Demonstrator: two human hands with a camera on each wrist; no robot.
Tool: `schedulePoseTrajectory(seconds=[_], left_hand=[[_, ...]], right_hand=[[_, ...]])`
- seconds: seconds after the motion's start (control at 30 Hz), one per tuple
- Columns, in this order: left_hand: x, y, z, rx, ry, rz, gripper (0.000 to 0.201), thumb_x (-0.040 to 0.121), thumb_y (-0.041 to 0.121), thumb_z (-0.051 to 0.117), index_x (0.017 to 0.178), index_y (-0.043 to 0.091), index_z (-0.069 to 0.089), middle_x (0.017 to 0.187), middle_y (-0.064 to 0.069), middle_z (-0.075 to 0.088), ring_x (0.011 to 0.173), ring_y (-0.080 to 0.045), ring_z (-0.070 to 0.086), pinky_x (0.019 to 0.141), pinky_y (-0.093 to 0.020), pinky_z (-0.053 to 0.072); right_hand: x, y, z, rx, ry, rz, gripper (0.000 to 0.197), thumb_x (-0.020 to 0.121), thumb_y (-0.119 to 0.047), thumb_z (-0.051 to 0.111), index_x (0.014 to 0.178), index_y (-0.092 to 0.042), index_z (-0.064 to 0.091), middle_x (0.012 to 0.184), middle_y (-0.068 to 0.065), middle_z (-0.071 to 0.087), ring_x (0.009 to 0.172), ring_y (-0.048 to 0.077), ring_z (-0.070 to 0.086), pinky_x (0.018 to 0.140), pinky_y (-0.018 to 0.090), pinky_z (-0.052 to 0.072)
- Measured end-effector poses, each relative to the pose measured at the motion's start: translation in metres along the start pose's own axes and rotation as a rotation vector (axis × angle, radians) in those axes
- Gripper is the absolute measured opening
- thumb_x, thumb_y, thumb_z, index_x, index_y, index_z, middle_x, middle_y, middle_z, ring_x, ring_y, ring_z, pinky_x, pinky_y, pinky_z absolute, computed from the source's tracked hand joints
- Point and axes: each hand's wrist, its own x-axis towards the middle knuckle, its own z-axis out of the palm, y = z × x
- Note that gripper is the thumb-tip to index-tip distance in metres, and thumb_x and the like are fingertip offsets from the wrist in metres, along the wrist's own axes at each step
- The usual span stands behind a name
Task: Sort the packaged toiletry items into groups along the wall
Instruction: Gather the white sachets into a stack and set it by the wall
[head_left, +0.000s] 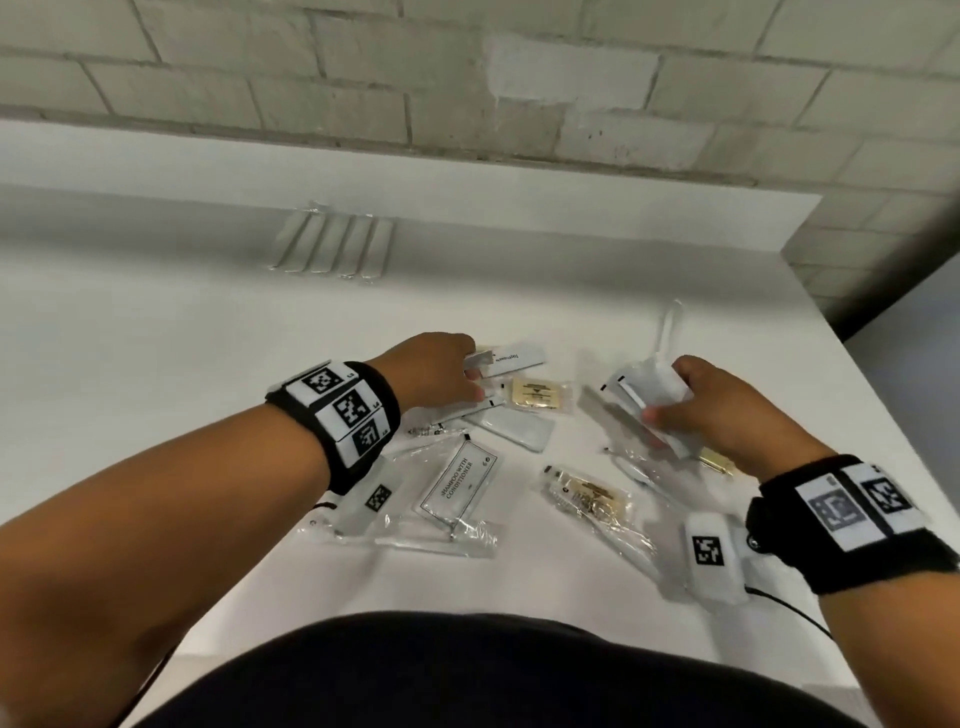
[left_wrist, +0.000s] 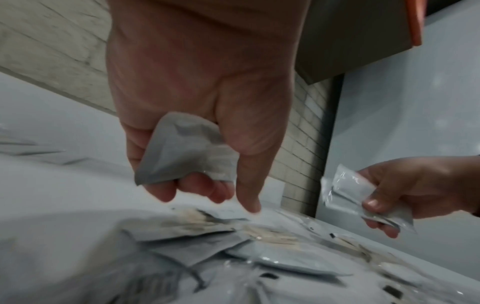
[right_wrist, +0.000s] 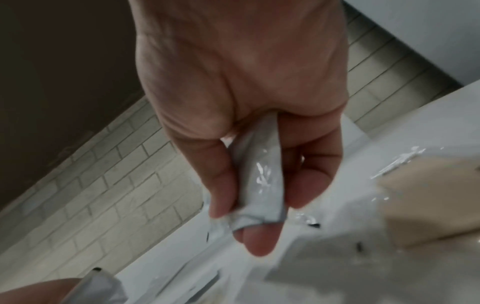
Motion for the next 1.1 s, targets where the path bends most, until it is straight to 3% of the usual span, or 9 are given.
schedulePoseTrajectory(seconds=[0.07, 0.23, 0.37, 0.5, 0.57, 0.73, 0.8, 0.93, 1.1], left_hand=[[-0.006, 0.005, 0.002, 0.07, -0.076, 0.027, 0.028, 0.078, 0.04, 0.068, 0.077, 0.024, 0.045, 0.076, 0.009, 0.052, 0.068, -0.01, 0.049, 0.054, -0.026, 0.032], [-0.029, 0.017, 0.011, 0.223, -0.167, 0.055, 0.036, 0.073, 0.045, 0.073, 0.082, 0.02, 0.048, 0.079, 0.005, 0.053, 0.076, -0.017, 0.051, 0.055, -0.027, 0.032], [-0.041, 0.021, 0.016, 0.334, -0.139, -0.026, 0.038, 0.076, 0.051, 0.068, 0.084, 0.019, 0.049, 0.076, 0.006, 0.048, 0.08, -0.018, 0.05, 0.059, -0.028, 0.034], [-0.051, 0.019, 0.029, 0.352, -0.151, -0.122, 0.053, 0.07, 0.062, 0.07, 0.094, 0.019, 0.049, 0.085, 0.006, 0.049, 0.082, -0.017, 0.048, 0.065, -0.029, 0.036], [-0.055, 0.021, 0.035, 0.307, -0.131, -0.146, 0.055, 0.067, 0.059, 0.074, 0.093, 0.02, 0.044, 0.086, 0.006, 0.048, 0.082, -0.018, 0.048, 0.065, -0.03, 0.036], [-0.059, 0.025, 0.038, 0.167, -0.113, -0.213, 0.054, 0.067, 0.046, 0.079, 0.098, 0.017, 0.047, 0.093, 0.003, 0.054, 0.083, -0.018, 0.048, 0.068, -0.028, 0.038], [-0.061, 0.024, 0.036, 0.141, -0.132, -0.219, 0.051, 0.071, 0.043, 0.077, 0.104, 0.014, 0.051, 0.102, 0.0, 0.058, 0.084, -0.018, 0.048, 0.069, -0.027, 0.037], [-0.069, 0.02, 0.022, -0.031, -0.097, -0.23, 0.028, 0.081, 0.034, 0.067, 0.095, 0.015, 0.053, 0.093, -0.002, 0.057, 0.084, -0.02, 0.051, 0.064, -0.028, 0.037], [-0.083, 0.001, 0.002, -0.571, 0.071, -0.256, 0.019, 0.082, 0.025, 0.059, 0.09, 0.007, 0.059, 0.089, -0.016, 0.065, 0.083, -0.032, 0.063, 0.072, -0.033, 0.045]], right_hand=[[0.001, 0.009, -0.002, -0.029, -0.077, 0.007, 0.038, 0.076, -0.022, 0.078, 0.109, -0.022, 0.06, 0.104, 0.004, 0.068, 0.097, 0.028, 0.063, 0.089, 0.043, 0.05], [0.002, 0.01, 0.004, -0.287, -0.22, -0.016, 0.062, 0.076, -0.037, 0.077, 0.131, -0.02, 0.055, 0.127, 0.001, 0.06, 0.115, 0.024, 0.055, 0.093, 0.034, 0.043], [-0.002, -0.004, 0.005, -0.153, -0.277, -0.096, 0.044, 0.076, -0.035, 0.078, 0.116, -0.023, 0.063, 0.11, -0.003, 0.068, 0.104, 0.022, 0.062, 0.096, 0.039, 0.046], [0.003, -0.042, 0.033, -0.235, -0.298, -0.236, 0.021, 0.079, -0.032, 0.076, 0.092, -0.022, 0.063, 0.088, -0.006, 0.063, 0.083, 0.015, 0.058, 0.069, 0.027, 0.041], [0.013, -0.059, 0.053, -0.328, -0.297, -0.282, 0.02, 0.08, -0.034, 0.073, 0.079, -0.021, 0.058, 0.079, -0.005, 0.058, 0.074, 0.015, 0.053, 0.059, 0.026, 0.035], [0.019, -0.084, 0.09, -0.611, -0.201, -0.385, 0.023, 0.076, -0.029, 0.069, 0.09, -0.016, 0.058, 0.099, 0.004, 0.052, 0.085, 0.023, 0.055, 0.06, 0.027, 0.04], [0.017, -0.085, 0.097, -0.692, -0.174, -0.421, 0.032, 0.075, -0.028, 0.07, 0.102, -0.016, 0.057, 0.108, 0.007, 0.053, 0.095, 0.026, 0.055, 0.069, 0.032, 0.046], [0.026, -0.079, 0.091, -0.494, -0.322, -0.246, 0.071, 0.074, -0.024, 0.075, 0.133, -0.011, 0.038, 0.118, 0.006, 0.058, 0.097, 0.025, 0.061, 0.077, 0.034, 0.055], [0.029, -0.07, 0.086, -0.452, -0.366, -0.179, 0.06, 0.073, -0.019, 0.077, 0.127, -0.012, 0.051, 0.122, 0.008, 0.057, 0.103, 0.026, 0.059, 0.084, 0.034, 0.053]])
